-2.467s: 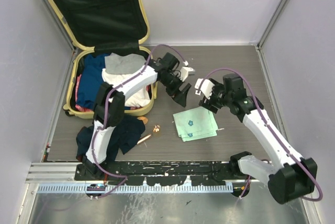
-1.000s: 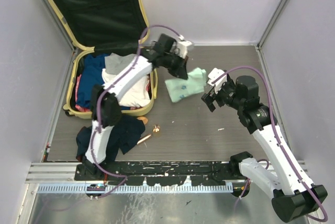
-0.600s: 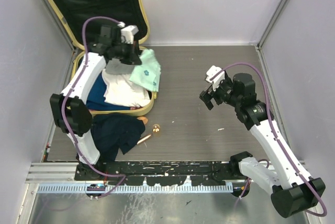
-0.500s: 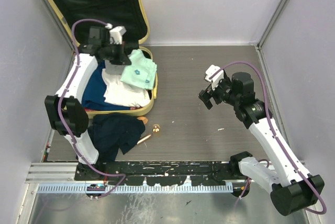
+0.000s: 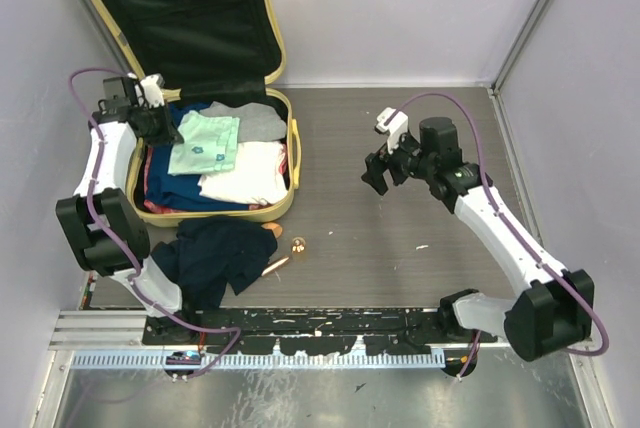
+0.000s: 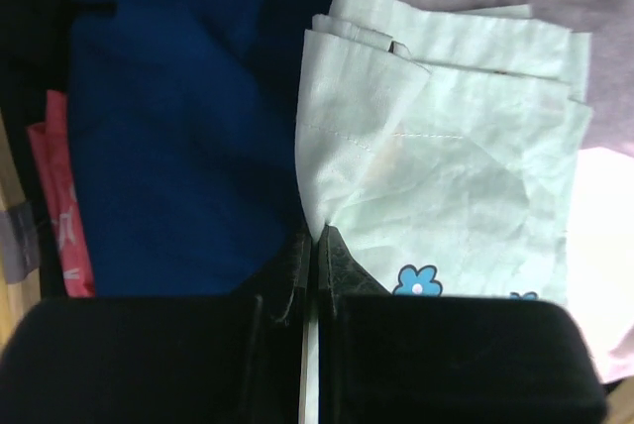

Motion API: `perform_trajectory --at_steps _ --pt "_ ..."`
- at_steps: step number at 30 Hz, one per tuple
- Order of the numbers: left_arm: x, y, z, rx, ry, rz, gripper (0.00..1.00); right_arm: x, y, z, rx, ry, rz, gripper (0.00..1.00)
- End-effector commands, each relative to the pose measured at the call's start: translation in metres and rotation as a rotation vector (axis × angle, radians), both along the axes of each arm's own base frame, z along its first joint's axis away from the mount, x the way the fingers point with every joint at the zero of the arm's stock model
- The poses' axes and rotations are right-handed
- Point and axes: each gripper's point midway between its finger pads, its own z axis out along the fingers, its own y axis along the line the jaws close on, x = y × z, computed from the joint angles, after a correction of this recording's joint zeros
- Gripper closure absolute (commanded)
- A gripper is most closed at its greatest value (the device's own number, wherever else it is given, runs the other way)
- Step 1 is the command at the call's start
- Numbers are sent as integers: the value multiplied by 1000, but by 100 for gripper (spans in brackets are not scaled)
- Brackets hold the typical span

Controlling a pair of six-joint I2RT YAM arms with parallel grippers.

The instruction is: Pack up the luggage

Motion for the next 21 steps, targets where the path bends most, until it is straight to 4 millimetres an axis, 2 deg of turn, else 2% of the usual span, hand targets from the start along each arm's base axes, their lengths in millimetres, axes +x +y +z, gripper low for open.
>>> perform_trajectory --at_steps 1,4,5,8,10,13,17,20,21 --pt "11 25 -7 133 -37 16 99 16 30 24 101 -19 53 13" --pt "8 37 -21 175 24 46 97 28 45 18 144 42 48 16" --pt "8 39 -24 178 45 49 93 34 48 18 159 53 38 17" --pt "2 39 -28 178 98 44 71 53 59 20 201 80 13 20" --pt "0 41 -21 190 96 48 54 62 67 18 228 111 10 22" --pt "-4 35 4 196 41 8 30 60 80 21 254 129 75 24" --pt "-11 16 62 193 -147 -97 1 42 86 10 265 142 133 24" --pt "-26 -5 100 195 -282 -221 2 33 85 3 263 159 142 23" --pt "-33 -14 106 180 -306 -269 2 31 84 2 262 162 146 23"
